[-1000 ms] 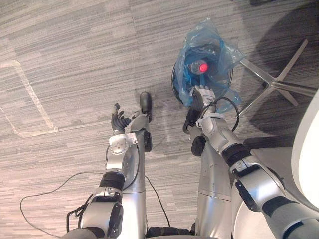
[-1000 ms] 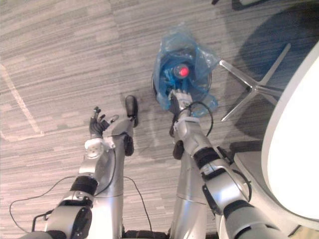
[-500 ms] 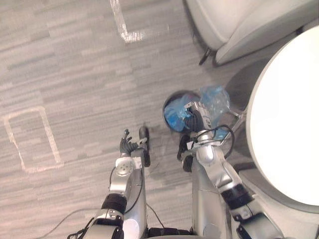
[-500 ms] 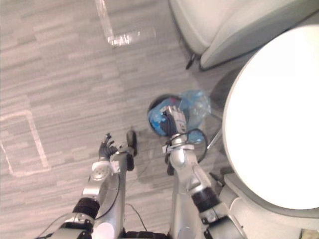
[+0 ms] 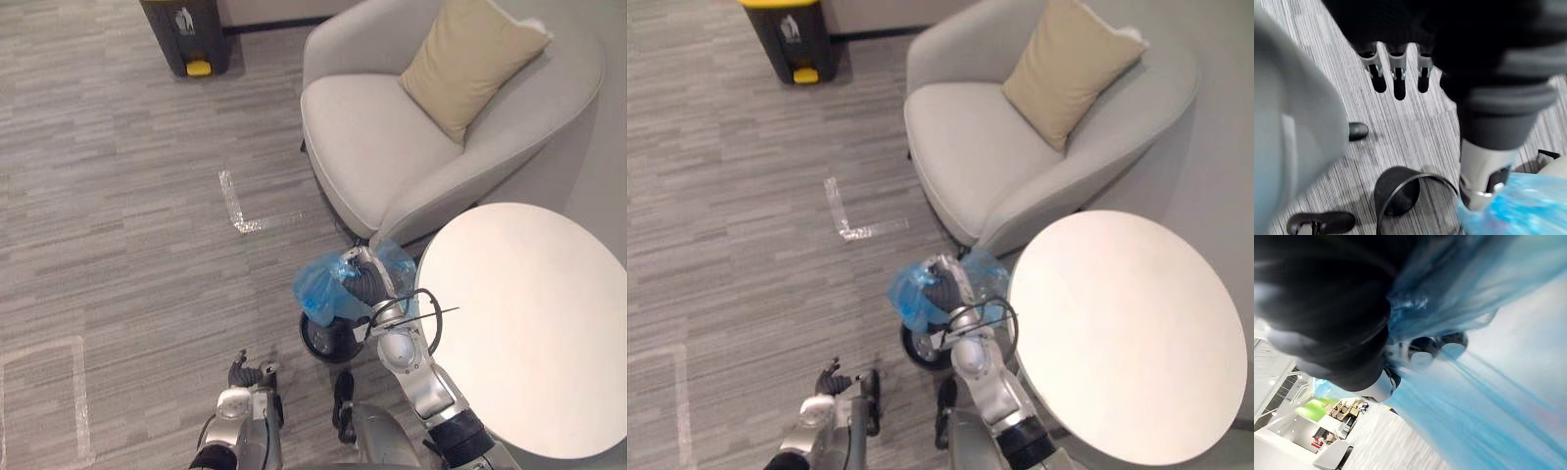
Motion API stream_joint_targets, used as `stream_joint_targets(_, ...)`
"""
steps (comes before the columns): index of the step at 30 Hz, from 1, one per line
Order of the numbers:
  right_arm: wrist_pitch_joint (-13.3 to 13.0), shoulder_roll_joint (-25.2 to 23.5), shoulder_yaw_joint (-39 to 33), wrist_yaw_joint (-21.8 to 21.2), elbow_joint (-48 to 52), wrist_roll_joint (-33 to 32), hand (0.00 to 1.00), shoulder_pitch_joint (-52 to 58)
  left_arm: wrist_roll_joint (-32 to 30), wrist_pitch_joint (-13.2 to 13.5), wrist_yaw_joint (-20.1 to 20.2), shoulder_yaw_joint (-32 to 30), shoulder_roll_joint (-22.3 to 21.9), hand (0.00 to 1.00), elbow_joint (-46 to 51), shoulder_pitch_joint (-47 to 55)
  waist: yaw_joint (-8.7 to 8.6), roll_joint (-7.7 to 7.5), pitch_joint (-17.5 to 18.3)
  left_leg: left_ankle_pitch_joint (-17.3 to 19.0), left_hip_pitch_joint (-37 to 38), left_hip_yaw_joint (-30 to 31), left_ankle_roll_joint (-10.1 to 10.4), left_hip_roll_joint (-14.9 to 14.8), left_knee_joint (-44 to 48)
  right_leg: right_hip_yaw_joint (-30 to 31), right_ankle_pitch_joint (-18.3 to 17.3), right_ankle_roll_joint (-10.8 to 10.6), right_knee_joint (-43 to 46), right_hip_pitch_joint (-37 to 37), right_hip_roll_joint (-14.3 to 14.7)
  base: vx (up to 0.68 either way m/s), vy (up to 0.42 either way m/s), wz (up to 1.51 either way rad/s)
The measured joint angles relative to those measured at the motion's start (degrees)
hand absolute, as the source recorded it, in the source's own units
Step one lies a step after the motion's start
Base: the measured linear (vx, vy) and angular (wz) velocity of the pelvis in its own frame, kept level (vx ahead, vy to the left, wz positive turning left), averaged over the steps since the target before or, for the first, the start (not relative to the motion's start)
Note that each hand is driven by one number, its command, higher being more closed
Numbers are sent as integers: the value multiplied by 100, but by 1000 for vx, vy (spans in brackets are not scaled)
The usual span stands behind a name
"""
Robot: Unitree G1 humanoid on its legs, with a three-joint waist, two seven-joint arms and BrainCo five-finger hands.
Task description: Gather rubbish on tea table into small bin, then transfer packed bag to large trash can.
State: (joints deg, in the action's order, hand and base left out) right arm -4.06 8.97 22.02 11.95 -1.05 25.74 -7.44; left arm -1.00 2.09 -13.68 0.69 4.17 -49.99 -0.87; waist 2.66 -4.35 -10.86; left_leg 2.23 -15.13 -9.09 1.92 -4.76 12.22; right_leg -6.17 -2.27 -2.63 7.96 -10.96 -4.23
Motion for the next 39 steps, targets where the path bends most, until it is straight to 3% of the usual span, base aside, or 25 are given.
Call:
stream_joint_targets(3,-33,130,1,-106,3,-176,100,21,-2,19,39,248,176,0,731,297,4,40,159,-71,369,0,7,68,-390,44,69,-28,-240,273,-17,61,17,-8)
stream_joint_targets(9,-273,661,27,-328,57,-576,100,20,-11,300,192,633,418,0,3027,1019,25,128,488,-221,835,-1,-3,189,-1010,145,153,-67,-518,546,-52,16,19,-6)
stream_joint_targets(15,-446,1174,35,-470,615,-840,100,-103,-13,557,298,764,778,0,4180,1139,23,226,611,-378,1123,-12,-28,261,-1393,186,218,-92,-668,701,-66,28,12,-4)
stream_joint_targets(27,-672,1191,376,-683,1188,-1454,100,-626,128,673,733,1789,829,0,4411,367,-75,293,869,-485,1554,-353,-82,351,-1814,566,259,-158,-631,739,-69,6,29,-15)
stream_joint_targets(34,-680,1134,672,-706,1327,-1698,100,-862,101,671,735,2017,810,0,4422,-69,-224,377,994,-485,1628,-626,-83,375,-1819,880,358,-167,-636,664,-27,-35,9,-22)
stream_joint_targets(39,-692,887,999,-763,1420,-1988,100,-1063,-319,667,700,2192,780,0,4300,-381,-248,434,1081,-491,1685,-770,-88,392,-1818,1075,426,-184,-641,606,-7,-42,-8,-21)
